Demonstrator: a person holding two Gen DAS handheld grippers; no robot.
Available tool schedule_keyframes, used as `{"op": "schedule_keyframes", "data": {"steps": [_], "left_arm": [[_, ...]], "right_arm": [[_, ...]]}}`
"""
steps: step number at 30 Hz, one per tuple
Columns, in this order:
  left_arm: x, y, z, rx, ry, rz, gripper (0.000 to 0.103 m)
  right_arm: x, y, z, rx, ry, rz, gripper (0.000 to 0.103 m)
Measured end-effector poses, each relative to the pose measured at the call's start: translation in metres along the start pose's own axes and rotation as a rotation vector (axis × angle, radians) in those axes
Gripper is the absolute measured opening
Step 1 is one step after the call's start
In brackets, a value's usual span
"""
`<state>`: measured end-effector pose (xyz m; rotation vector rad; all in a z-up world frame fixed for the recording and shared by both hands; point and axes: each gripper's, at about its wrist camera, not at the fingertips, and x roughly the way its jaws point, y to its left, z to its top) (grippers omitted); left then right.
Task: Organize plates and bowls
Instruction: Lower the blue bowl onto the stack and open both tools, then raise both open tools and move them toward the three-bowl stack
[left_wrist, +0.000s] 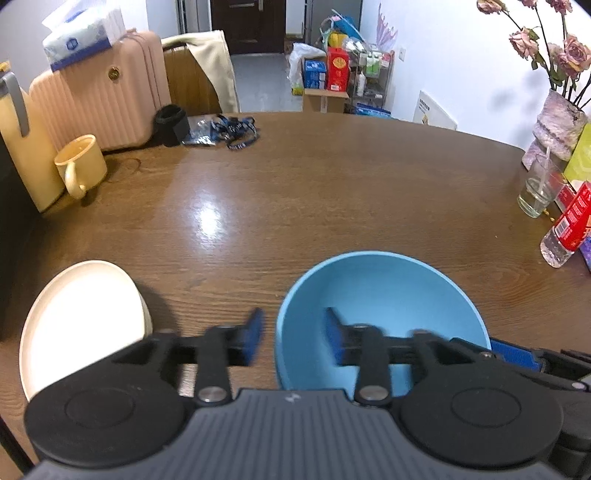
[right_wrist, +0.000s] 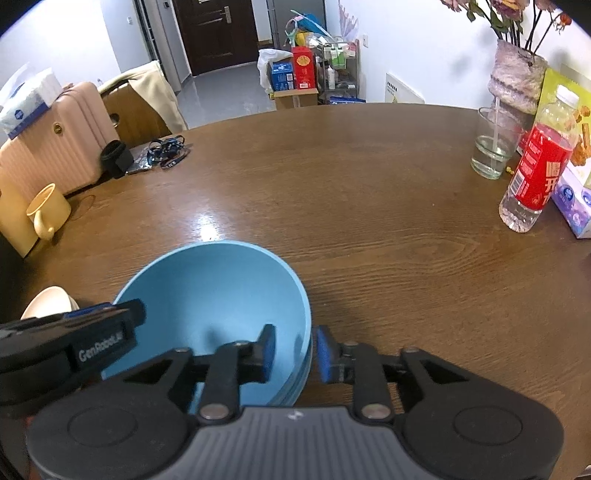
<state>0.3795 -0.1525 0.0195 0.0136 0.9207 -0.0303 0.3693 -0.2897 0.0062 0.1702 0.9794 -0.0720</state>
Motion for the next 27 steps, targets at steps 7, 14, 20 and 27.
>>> {"op": "schedule_keyframes", "data": {"steps": [7, 14, 20, 27], "left_arm": [[-0.019, 0.01, -0.004, -0.008, -0.084, 0.018, 0.092], [-0.041, 0.027, -0.019, -0.02, -0.16, -0.028, 0.103], [-0.063, 0.041, -0.042, -0.042, -0.212, -0.075, 0.103], [-0.092, 0.063, -0.081, -0.087, -0.308, -0.14, 0.103]], "right_arm": [[-0.013, -0.013, -0.006, 0.012, -0.065, 0.009, 0.083], [-0.032, -0.029, -0.026, 0.033, -0.13, 0.088, 0.093], [-0.054, -0.039, -0.053, 0.055, -0.217, 0.135, 0.101], [-0.079, -0.051, -0.099, 0.101, -0.335, 0.193, 0.103]]}}
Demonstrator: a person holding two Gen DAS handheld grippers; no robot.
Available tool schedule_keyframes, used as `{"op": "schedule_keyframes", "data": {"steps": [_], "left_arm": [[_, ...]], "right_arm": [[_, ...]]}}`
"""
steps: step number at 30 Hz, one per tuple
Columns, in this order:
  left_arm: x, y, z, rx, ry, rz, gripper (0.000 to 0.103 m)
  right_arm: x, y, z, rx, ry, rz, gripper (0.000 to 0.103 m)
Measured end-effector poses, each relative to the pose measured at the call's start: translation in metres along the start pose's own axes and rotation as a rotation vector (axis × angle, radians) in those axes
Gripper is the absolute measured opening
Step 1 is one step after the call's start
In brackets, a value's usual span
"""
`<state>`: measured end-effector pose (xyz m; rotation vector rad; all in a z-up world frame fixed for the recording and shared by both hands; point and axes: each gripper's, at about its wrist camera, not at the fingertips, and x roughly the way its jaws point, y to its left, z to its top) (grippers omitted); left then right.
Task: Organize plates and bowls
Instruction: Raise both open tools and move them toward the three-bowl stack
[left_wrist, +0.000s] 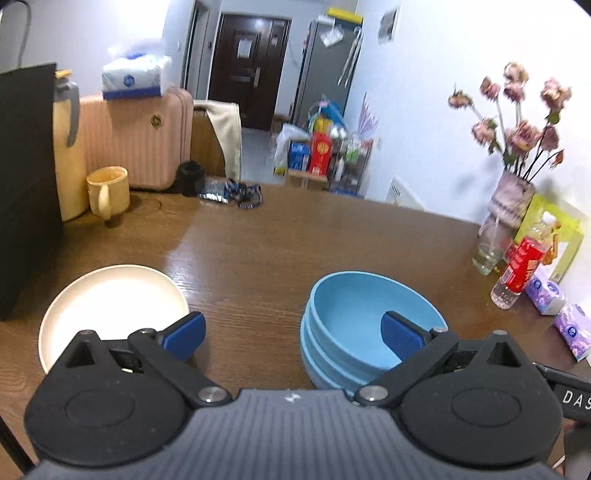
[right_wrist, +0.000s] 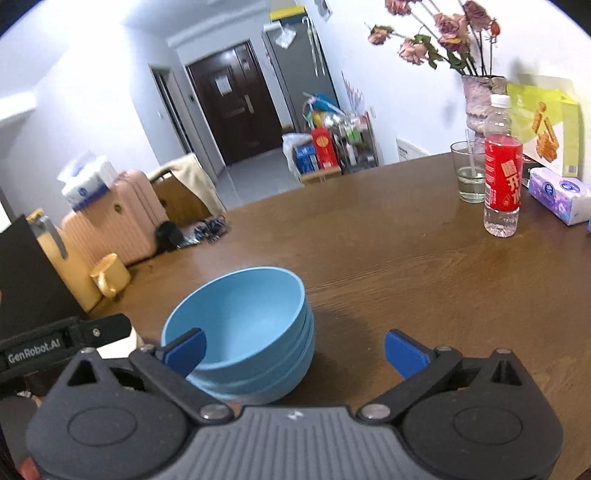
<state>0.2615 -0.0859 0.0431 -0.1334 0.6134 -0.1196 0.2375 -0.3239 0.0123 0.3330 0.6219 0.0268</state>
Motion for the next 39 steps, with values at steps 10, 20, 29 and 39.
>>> {"op": "schedule_keyframes", "data": {"steps": [10, 20, 29, 39], "left_arm": [[-0.036, 0.026, -0.054, 0.02, -0.114, 0.003, 0.103], [-0.064, 0.046, -0.09, 0.074, -0.133, 0.028, 0.103], [-0.07, 0.06, -0.092, 0.09, -0.134, -0.007, 0.103], [-0.062, 0.057, -0.084, 0.105, -0.146, -0.069, 0.103]], "right_arm": [[-0.032, 0.007, -0.052, -0.121, -0.108, 0.025, 0.103], [-0.053, 0.014, -0.08, -0.128, -0.193, 0.044, 0.103], [-0.049, 0.015, -0.074, -0.085, -0.172, 0.065, 0.103], [-0.029, 0.012, -0.057, -0.06, -0.153, 0.166, 0.103]]}}
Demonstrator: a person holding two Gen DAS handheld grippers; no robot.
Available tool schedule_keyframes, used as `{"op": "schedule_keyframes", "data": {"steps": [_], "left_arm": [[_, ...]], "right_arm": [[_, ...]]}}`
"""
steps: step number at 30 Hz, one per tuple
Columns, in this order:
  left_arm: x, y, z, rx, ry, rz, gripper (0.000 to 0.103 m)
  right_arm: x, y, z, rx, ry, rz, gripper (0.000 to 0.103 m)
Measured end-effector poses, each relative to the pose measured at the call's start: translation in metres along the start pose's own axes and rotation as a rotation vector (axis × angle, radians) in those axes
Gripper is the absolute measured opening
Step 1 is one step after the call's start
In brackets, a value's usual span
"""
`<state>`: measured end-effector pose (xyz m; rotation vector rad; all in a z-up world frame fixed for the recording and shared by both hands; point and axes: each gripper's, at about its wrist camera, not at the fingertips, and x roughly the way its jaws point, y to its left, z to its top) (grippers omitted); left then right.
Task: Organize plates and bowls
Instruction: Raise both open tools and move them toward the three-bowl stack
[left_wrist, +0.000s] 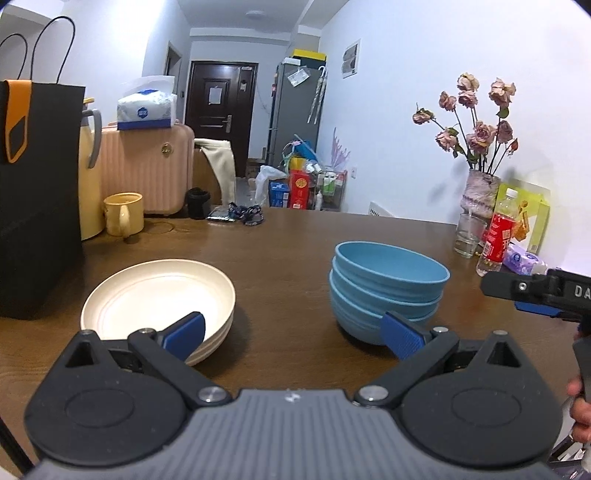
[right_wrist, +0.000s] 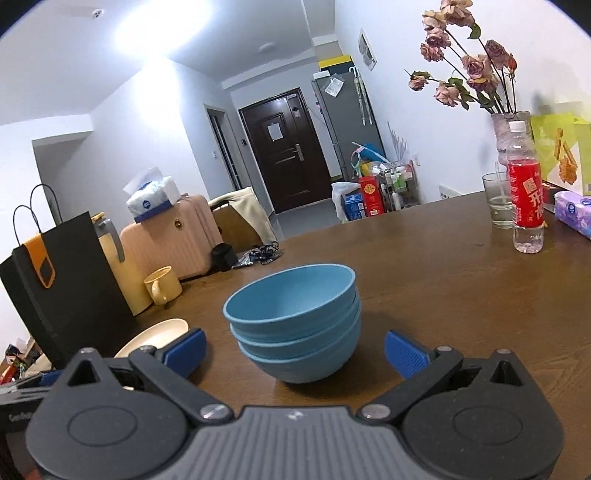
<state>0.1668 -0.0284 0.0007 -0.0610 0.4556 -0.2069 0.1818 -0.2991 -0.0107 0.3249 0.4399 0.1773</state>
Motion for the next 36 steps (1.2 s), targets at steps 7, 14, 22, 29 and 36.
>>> {"op": "schedule_keyframes", "data": {"steps": [7, 14, 22, 29, 36], "left_arm": [[0.021, -0.006, 0.013, -0.005, -0.001, -0.012, 0.103], [0.052, -0.012, 0.032, -0.022, 0.042, -0.049, 0.103], [0.088, -0.02, 0.052, -0.029, 0.111, -0.07, 0.103], [0.12, -0.024, 0.068, -0.048, 0.183, -0.084, 0.103], [0.155, -0.028, 0.072, -0.085, 0.288, -0.094, 0.103]], "right_arm": [[0.022, -0.01, 0.016, 0.005, 0.021, 0.017, 0.103], [0.047, -0.024, 0.025, 0.024, 0.061, 0.004, 0.103], [0.075, -0.043, 0.04, 0.065, 0.12, -0.027, 0.103], [0.104, -0.057, 0.051, 0.093, 0.222, -0.05, 0.103], [0.127, -0.064, 0.063, 0.095, 0.309, -0.042, 0.103]]}}
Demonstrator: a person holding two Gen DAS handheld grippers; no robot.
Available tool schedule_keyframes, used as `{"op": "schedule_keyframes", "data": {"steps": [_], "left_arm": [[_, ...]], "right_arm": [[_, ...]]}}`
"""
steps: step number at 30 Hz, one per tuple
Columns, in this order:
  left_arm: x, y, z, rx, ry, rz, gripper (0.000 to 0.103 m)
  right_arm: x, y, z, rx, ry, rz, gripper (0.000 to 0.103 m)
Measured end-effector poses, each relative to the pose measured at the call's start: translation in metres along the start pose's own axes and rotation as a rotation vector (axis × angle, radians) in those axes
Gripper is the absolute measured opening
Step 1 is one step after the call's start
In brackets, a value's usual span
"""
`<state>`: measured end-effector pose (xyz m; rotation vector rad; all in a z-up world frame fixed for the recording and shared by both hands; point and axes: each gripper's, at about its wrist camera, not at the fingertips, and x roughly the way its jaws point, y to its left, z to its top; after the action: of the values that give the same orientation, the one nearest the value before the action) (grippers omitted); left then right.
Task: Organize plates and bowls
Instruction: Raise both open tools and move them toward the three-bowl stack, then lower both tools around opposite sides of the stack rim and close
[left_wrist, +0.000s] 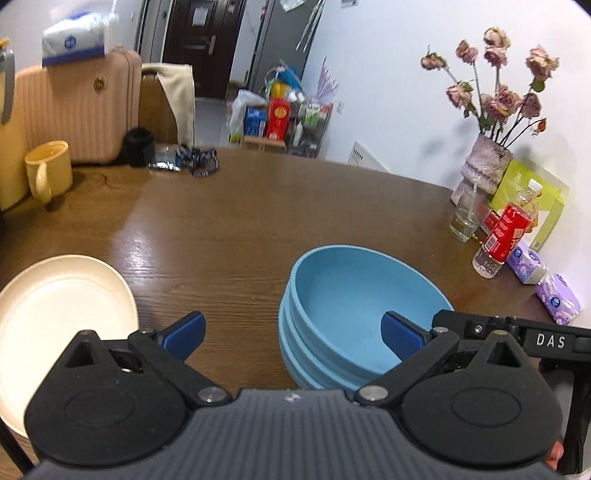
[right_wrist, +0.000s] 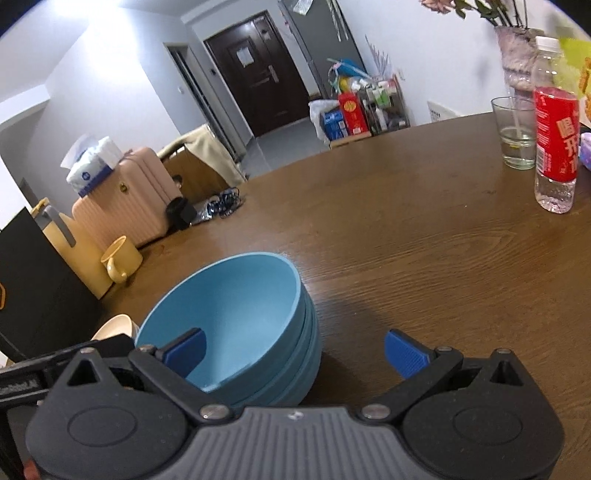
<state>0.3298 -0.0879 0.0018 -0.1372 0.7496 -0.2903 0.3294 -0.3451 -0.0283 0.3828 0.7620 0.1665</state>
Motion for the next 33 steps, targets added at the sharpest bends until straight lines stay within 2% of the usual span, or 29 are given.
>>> {"op": "schedule_keyframes", "data": {"steps": [4, 7, 10, 12, 16, 18, 22, 25, 26, 31, 33], "left_arm": [[0.013, 0.001, 0.008, -0.038, 0.027, 0.006, 0.102], [0.023, 0.003, 0.014, -0.07, 0.055, 0.012, 0.096], [0.036, 0.005, 0.019, -0.1, 0.102, 0.018, 0.086], [0.042, 0.005, 0.021, -0.114, 0.132, 0.01, 0.077], [0.052, 0.004, 0.024, -0.131, 0.174, 0.01, 0.072], [0.056, 0.004, 0.025, -0.137, 0.185, 0.004, 0.067], [0.064, 0.001, 0.026, -0.14, 0.213, -0.003, 0.06], [0.069, 0.001, 0.026, -0.146, 0.228, -0.008, 0.056], [0.071, 0.0, 0.026, -0.148, 0.235, -0.007, 0.051], [0.077, 0.001, 0.025, -0.156, 0.261, -0.006, 0.05], [0.079, 0.001, 0.024, -0.156, 0.271, -0.006, 0.05]], "right_arm": [[0.009, 0.002, 0.009, -0.021, 0.042, -0.014, 0.102], [0.016, 0.002, 0.015, -0.01, 0.068, -0.013, 0.099], [0.023, 0.001, 0.021, 0.003, 0.109, -0.011, 0.096], [0.027, 0.0, 0.025, 0.008, 0.138, -0.01, 0.09], [0.036, 0.003, 0.03, -0.007, 0.181, -0.029, 0.086], [0.039, 0.004, 0.03, -0.012, 0.197, -0.027, 0.078], [0.051, 0.005, 0.031, -0.007, 0.242, -0.02, 0.072], [0.058, 0.005, 0.032, 0.01, 0.285, -0.009, 0.06], [0.059, 0.006, 0.033, 0.009, 0.293, -0.01, 0.058], [0.07, 0.007, 0.031, 0.015, 0.349, -0.014, 0.055], [0.073, 0.007, 0.029, 0.023, 0.37, -0.014, 0.05]]}}
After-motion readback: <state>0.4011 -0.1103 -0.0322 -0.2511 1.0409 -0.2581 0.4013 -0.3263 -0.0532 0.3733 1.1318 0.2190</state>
